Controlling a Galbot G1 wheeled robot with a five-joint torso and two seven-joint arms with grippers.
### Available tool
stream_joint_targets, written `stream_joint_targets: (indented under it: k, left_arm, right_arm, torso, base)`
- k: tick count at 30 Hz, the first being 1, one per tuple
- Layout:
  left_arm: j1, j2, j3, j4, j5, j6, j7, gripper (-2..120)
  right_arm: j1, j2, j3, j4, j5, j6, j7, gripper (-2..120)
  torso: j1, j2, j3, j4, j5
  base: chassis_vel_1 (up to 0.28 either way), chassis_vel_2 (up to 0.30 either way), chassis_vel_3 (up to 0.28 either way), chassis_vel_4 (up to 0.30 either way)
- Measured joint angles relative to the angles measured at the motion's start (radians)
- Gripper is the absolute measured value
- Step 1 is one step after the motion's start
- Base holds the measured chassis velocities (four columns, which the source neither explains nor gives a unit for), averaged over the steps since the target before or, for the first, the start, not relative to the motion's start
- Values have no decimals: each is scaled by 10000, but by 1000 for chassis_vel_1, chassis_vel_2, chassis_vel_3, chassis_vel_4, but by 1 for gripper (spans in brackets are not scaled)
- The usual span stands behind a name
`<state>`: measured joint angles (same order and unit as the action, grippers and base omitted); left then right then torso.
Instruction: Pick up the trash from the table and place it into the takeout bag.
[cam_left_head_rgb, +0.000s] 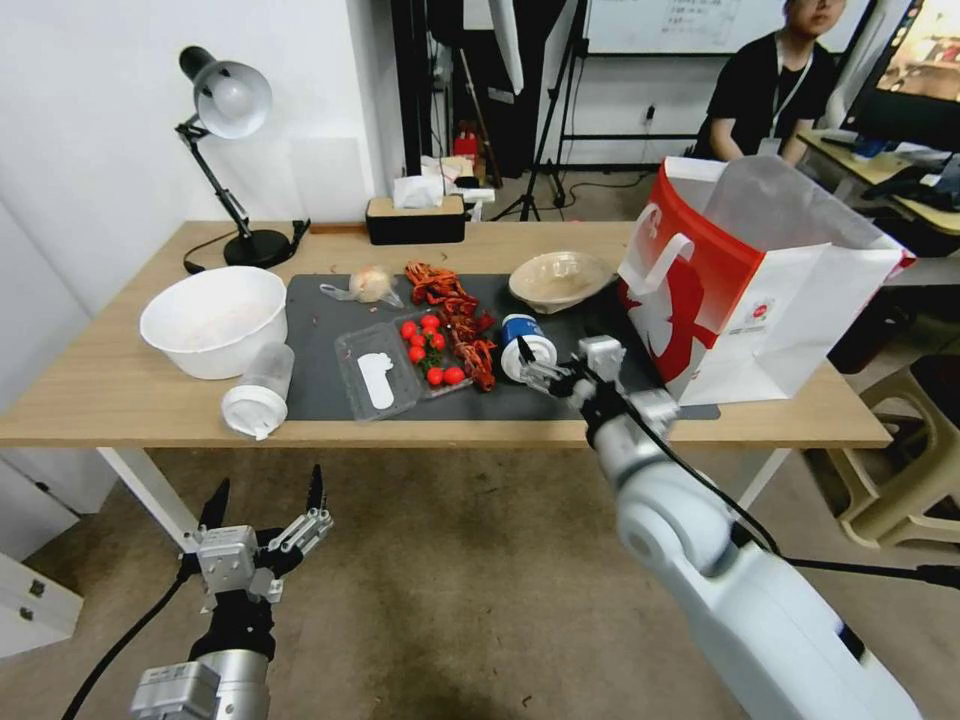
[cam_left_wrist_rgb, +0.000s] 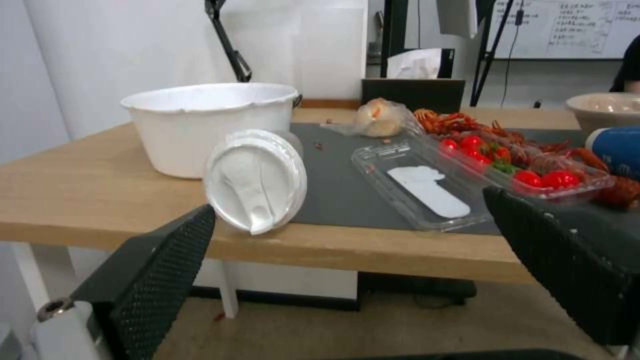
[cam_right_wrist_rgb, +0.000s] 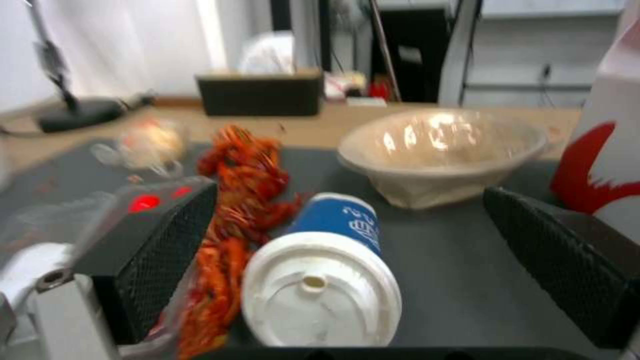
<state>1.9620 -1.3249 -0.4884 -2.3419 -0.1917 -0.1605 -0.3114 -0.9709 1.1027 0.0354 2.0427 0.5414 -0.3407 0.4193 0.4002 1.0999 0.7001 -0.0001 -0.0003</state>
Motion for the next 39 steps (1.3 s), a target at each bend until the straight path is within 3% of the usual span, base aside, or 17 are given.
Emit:
stream_joint_targets:
  k: [1, 14, 22, 39]
  left_arm:
    - [-16, -29, 8, 39, 1, -2, 0, 100]
    - [-118, -71, 29, 204, 49, 116, -3, 100]
    - [-220, -44, -31, 349, -99, 89, -83, 100]
    - [-263, 62, -48, 442, -244, 44, -134, 100]
  right_arm:
    - [514, 145, -236, -246, 329, -489, 493, 100]
    - [2370, 827, -1085, -1527, 1002, -1794, 1563, 100]
    - [2691, 1450, -1243, -2453, 974, -2391, 2181, 100]
    - [2475, 2141, -1244, -2993, 1087, -2628, 2643, 100]
  torso:
    - [-1, -1, 0, 1, 1]
    - [-1, 0, -1, 1, 0]
    - [-2, -1, -1, 0, 3]
    - [-2, 0, -1, 1, 2]
  base:
    - [0, 0, 0, 0]
    - [0, 0, 0, 0]
    - [0, 0, 0, 0]
    - [0, 0, 0, 0]
